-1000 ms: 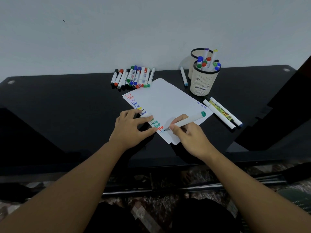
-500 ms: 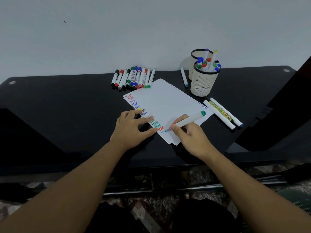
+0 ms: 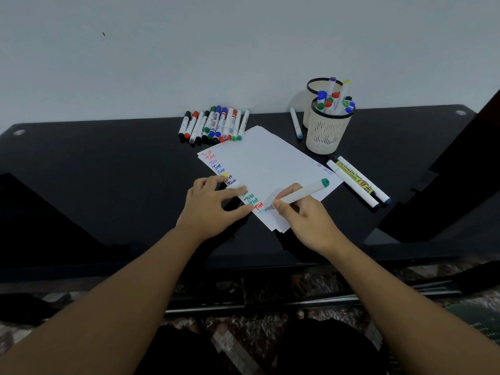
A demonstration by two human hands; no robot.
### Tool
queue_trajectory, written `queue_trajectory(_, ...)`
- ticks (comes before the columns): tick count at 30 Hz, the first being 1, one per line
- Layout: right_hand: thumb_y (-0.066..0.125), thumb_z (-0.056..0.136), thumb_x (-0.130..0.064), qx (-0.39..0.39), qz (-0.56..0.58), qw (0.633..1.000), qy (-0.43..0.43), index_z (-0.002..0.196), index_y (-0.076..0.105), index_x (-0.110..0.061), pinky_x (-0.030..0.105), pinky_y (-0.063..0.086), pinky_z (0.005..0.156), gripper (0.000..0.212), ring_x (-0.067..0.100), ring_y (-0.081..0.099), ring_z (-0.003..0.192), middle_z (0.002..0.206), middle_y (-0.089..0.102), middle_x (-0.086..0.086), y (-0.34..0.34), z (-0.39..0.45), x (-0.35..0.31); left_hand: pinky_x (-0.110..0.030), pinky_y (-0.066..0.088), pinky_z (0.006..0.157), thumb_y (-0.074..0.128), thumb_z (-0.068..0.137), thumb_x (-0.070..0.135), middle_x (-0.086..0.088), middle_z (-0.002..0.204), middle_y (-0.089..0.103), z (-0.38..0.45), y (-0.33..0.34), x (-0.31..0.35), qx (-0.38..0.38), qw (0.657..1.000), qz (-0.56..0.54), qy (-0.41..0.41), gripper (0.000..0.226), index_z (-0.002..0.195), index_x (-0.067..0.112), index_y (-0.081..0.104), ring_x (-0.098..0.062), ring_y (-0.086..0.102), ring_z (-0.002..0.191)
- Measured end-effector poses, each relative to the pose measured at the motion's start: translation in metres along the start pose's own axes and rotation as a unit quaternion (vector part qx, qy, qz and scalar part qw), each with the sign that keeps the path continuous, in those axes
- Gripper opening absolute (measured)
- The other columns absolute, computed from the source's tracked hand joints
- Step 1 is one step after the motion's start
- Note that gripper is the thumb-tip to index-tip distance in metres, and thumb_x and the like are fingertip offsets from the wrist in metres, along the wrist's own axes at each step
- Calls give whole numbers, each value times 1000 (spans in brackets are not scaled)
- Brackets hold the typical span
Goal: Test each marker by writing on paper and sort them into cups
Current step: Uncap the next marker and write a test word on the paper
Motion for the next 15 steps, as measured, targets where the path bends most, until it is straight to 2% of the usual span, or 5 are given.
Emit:
queue_trajectory(4,56,105,-34,5,-8,1000,-5,104,61,-32,30,51,80,5,11,64,90,91,68,-10,1,2,0,-46,25,116,40,75,88,15,147,41,0,0,0,4,1000,3,2,68,130,55,60,-16,26,137)
queue_trajectory(8,56,105,-33,5,-19,1000,-8,102,59,-29,19,45,70,6,7,59,85,91,66,-10,0,0,-2,-46,25,116,40,74,88,15,146,42,0,-1,1,10,1000,0,3,68,129,54,61,-16,27,136)
queue_trajectory(15,56,105,-34,-10,-13,1000,-5,103,60,-28,19,45,69,7,8,59,84,88,66,-9,2,0,-1,-47,26,116,39,74,88,15,147,42,0,0,0,8,1000,3,1,69,130,54,60,-16,26,137)
Point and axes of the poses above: each hand's wrist, its own z-axis towards the middle knuckle, its own y-axis out of the palm, x = y × z, the point moved 8 cm from there along z, towards the middle knuckle
